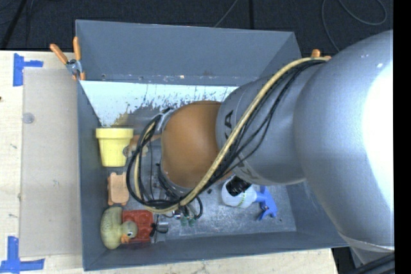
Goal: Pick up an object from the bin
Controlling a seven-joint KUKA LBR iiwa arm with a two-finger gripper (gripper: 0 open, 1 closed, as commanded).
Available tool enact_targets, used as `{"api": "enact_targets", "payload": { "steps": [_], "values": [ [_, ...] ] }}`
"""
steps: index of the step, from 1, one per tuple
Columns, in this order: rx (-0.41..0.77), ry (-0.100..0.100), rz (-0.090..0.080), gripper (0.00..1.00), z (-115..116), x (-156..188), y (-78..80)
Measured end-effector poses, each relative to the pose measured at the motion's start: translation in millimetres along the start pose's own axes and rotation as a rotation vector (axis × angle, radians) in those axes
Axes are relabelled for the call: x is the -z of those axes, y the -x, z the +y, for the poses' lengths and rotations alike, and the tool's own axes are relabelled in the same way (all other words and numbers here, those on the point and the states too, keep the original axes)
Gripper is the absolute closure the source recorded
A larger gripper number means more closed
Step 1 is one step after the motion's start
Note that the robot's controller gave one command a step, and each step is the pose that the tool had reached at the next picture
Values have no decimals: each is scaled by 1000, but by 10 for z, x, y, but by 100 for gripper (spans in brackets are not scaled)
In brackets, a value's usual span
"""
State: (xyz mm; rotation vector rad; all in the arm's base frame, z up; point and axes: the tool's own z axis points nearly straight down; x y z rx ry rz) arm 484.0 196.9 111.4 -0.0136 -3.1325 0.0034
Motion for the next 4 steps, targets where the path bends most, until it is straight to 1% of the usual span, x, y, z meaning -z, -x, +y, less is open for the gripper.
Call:
{"api": "enact_targets", "payload": {
  "steps": [1, 2, 3, 4],
  "values": [
    [199, 0, -16, 100, 206, -249, -38],
    [201, 3, -15, 0, 223, -273, -56],
    [201, 3, -15, 0, 222, -273, -56],
    [353, 1, -14, 100, 102, -415, -25]
  ]
}}
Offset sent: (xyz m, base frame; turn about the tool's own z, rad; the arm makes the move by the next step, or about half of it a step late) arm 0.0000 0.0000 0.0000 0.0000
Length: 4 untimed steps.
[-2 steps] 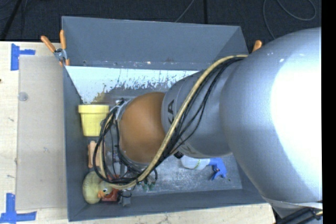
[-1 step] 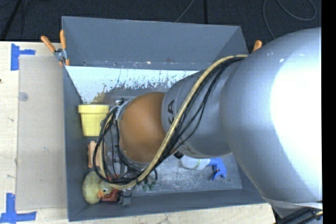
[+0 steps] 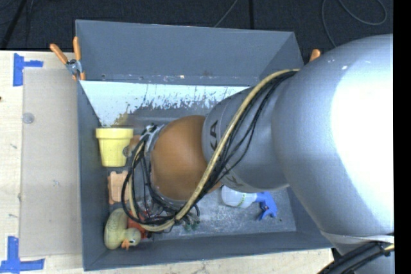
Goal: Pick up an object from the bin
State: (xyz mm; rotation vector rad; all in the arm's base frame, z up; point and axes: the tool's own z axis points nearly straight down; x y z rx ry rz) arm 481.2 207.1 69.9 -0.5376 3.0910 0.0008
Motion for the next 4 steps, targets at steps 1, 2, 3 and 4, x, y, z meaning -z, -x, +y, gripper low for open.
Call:
{"api": "enact_targets", "payload": {
  "steps": [1, 2, 3, 4],
  "values": [
    [-1, 0, 0, 100, 0, 0, 0],
    [14, -1, 9, 100, -3, 391, -1],
    [17, 0, 0, 100, 104, 839, -27],
    [5, -5, -16, 100, 21, 441, 99]
  ]
}}
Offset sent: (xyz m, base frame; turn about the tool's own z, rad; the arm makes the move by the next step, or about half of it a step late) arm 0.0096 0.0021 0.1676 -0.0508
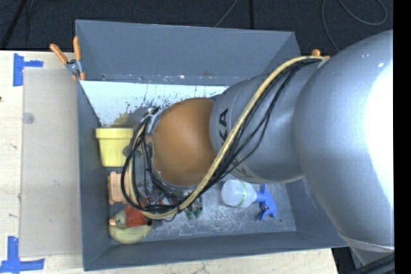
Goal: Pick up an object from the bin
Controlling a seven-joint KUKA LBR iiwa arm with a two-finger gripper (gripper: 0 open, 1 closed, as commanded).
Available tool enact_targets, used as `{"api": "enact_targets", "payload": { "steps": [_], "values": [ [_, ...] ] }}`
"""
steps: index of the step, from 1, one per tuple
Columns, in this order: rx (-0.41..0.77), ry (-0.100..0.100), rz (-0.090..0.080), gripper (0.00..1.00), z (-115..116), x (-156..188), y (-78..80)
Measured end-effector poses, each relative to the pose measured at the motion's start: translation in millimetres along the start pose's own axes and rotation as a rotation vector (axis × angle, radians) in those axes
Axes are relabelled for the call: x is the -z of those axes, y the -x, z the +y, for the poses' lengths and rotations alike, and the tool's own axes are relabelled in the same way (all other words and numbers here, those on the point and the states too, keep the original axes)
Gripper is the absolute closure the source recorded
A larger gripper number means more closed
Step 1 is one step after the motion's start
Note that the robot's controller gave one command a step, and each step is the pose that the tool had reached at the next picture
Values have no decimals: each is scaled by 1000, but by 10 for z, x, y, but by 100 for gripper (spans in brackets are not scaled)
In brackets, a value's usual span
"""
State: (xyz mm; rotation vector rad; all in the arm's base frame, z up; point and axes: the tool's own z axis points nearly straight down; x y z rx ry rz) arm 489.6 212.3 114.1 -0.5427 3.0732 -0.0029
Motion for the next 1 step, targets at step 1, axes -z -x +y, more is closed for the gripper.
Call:
{"api": "enact_targets", "payload": {
  "steps": [1],
  "values": [
    [-6, -2, -14, 100, -37, -84, 53]
  ]
}}
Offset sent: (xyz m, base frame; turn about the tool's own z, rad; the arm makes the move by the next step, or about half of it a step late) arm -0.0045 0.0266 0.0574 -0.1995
